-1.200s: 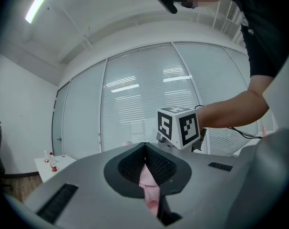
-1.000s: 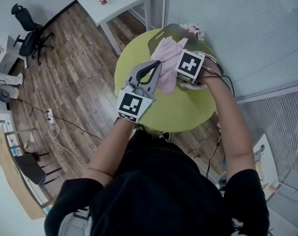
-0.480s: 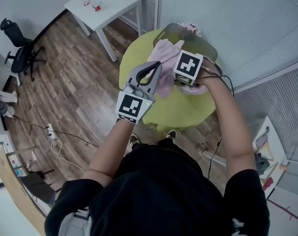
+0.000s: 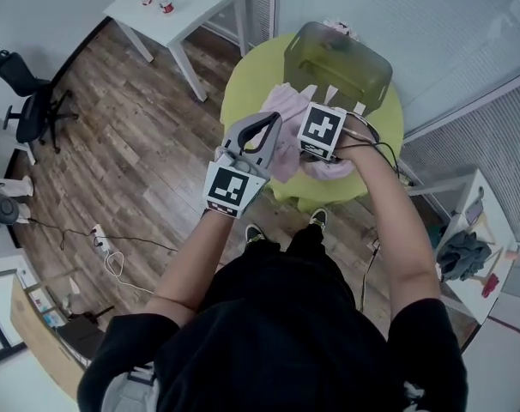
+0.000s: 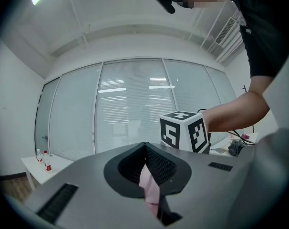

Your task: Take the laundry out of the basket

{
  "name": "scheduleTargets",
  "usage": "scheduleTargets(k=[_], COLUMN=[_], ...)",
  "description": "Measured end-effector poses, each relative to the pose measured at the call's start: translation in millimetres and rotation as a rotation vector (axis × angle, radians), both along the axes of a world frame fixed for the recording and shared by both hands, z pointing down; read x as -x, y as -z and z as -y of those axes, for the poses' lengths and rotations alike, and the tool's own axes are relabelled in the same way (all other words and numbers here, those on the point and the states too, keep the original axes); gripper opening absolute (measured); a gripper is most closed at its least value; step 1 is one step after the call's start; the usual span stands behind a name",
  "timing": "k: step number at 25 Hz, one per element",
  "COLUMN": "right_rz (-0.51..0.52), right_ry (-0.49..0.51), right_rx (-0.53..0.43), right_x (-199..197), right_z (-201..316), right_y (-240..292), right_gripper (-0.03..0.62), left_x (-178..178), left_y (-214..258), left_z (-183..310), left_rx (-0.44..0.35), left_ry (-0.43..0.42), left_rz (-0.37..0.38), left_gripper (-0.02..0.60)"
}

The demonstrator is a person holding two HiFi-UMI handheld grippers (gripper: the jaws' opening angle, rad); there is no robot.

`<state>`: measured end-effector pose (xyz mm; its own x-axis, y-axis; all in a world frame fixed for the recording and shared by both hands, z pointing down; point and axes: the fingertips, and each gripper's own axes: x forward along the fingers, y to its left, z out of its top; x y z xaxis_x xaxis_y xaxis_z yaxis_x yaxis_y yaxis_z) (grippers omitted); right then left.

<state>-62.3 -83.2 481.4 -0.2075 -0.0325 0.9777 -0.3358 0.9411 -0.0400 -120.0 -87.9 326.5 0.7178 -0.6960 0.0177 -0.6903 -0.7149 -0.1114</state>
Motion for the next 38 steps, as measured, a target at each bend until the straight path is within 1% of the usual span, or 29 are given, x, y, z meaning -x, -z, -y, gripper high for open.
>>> scheduleTargets(k=[6,12,17,23,29,33,38], right_rz=[0.003,0.023,0.040,0.041,0.054,0.058,0.043], right_ry=[-0.039,-0.067,-0.088,-0.145,-0.171,-0.177,-0.155], right_rx=[0.068,0.141,0.178,0.138,0.116,0.081,0.065], right_x=[24.0,35.7,41.5,32.5,26.7,25.4,21.8], right_z=[-32.6,-54.6,-63.9,-50.8,-31.6,-16.2,-1.8], right_y=[-32.2,-70.2,-100.2,-136.4,-167.0,-189.3,-219.2], right_gripper=[0.399,0.400,0.400,0.400,0.400,0.400,0.400], left_x=[23.1,31.2,33.7,32.3,28.3,23.1,17.2], left_y=[-24.4,-56.7,-82.9,-114.9,-157.5,-185.5,-212.3], left_z=[-14.3,-17.4,-14.3,-7.7,2.0,9.2,17.0], left_rx=[0.040,0.092,0.130,0.166,0.204,0.236,0.271], left_ry=[-0.024,-0.035,-0.040,-0.039,-0.032,-0.025,-0.036], left_rz=[0.010,0.022,0.034,0.054,0.084,0.085,0.080], left_gripper=[0.003,0.003,0.003,0.003,0.003,0.003,0.003])
